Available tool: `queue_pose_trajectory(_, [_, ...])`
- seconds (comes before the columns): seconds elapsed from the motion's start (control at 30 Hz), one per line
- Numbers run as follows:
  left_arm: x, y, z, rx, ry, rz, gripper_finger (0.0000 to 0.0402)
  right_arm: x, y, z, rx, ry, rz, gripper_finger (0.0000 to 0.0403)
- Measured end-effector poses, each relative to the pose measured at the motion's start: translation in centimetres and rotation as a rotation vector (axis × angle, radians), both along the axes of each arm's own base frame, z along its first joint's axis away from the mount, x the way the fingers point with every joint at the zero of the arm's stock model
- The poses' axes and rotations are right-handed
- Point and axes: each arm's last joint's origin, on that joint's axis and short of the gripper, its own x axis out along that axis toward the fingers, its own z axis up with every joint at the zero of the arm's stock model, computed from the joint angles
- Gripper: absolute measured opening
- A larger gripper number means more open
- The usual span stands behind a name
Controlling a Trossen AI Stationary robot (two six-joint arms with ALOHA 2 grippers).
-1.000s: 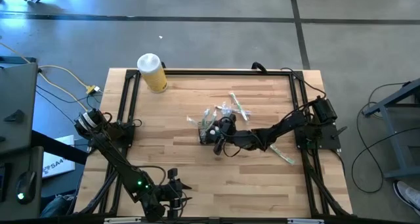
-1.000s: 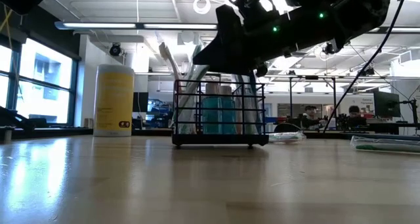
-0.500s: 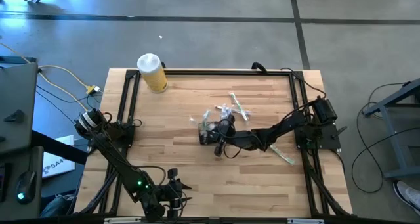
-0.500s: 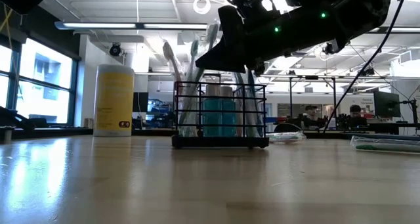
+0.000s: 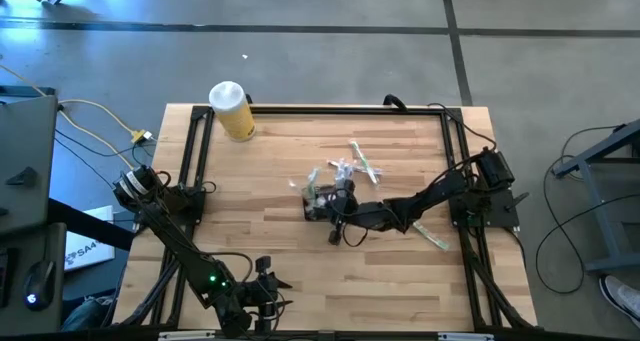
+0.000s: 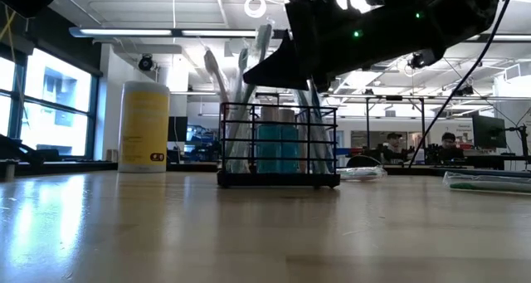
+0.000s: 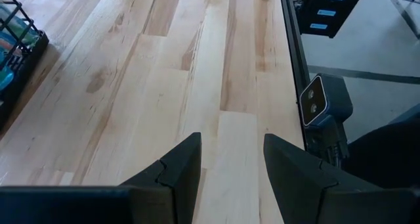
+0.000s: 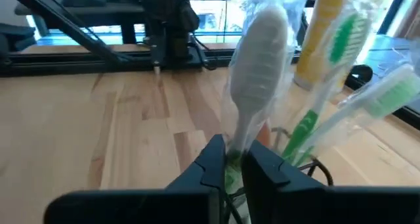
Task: Pick & Place toothbrushing station
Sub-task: Put the green toothbrush into the wire organizer
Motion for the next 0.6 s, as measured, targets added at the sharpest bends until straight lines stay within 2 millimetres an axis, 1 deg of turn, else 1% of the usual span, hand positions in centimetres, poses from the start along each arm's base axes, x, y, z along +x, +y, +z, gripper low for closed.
queue_pose_trajectory(0.1, [0.0,0.0,0.0,0.0,0.0,0.0,0.016,-0.02,-0.03,-0.15,0.021,0.01,0.0,0.0024])
queue_pose_trajectory(0.43, [0.0,0.0,0.0,0.0,0.0,0.0,0.016,-0.07,-0.19,-0.56,0.014,0.058,-0.002,0.0025])
queue_pose_trajectory(0.53, [0.0,0.0,0.0,0.0,0.0,0.0,0.016,-0.09,-0.13,-0.56,0.013,0.058,0.0,0.0035])
queue_pose_trajectory(0.6, [0.0,0.0,0.0,0.0,0.0,0.0,0.016,-0.12,-0.04,-0.61,0.01,0.063,0.001,0.005])
